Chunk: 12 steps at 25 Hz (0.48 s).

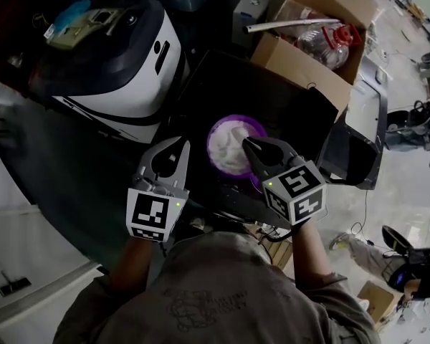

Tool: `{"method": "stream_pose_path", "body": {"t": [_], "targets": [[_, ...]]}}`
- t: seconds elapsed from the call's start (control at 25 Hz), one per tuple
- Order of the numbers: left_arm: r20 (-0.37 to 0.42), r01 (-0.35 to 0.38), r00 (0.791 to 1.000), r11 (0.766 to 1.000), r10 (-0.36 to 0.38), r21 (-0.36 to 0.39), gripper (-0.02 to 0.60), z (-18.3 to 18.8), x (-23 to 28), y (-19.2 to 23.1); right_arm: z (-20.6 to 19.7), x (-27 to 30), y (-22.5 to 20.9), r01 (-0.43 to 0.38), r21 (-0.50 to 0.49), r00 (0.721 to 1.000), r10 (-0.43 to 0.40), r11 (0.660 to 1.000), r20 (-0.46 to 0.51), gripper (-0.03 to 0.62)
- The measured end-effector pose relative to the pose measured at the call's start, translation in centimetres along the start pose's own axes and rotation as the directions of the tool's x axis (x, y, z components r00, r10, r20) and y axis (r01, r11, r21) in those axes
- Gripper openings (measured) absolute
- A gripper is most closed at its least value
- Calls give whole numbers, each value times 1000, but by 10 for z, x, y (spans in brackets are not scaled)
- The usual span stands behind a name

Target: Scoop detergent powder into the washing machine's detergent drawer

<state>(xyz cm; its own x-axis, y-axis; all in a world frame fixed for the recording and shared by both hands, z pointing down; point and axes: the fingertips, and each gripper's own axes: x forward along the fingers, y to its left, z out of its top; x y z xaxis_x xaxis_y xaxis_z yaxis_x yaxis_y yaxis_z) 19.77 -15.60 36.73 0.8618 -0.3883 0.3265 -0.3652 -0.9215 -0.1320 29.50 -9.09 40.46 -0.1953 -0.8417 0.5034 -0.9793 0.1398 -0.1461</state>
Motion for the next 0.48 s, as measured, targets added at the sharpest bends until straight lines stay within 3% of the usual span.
{"method": "stream_pose_path", "body": {"t": [0.16,0.48], "targets": [[-35,-46,998,999,46,-16,0,-8,8,-1,-3,18,-1,-67,-51,996,65,996,-54,37],[-88,-77,993,997,76,-12,0,-23,15,1,-10,44,-12,-66,-113,992,53,991,-115,37]]}}
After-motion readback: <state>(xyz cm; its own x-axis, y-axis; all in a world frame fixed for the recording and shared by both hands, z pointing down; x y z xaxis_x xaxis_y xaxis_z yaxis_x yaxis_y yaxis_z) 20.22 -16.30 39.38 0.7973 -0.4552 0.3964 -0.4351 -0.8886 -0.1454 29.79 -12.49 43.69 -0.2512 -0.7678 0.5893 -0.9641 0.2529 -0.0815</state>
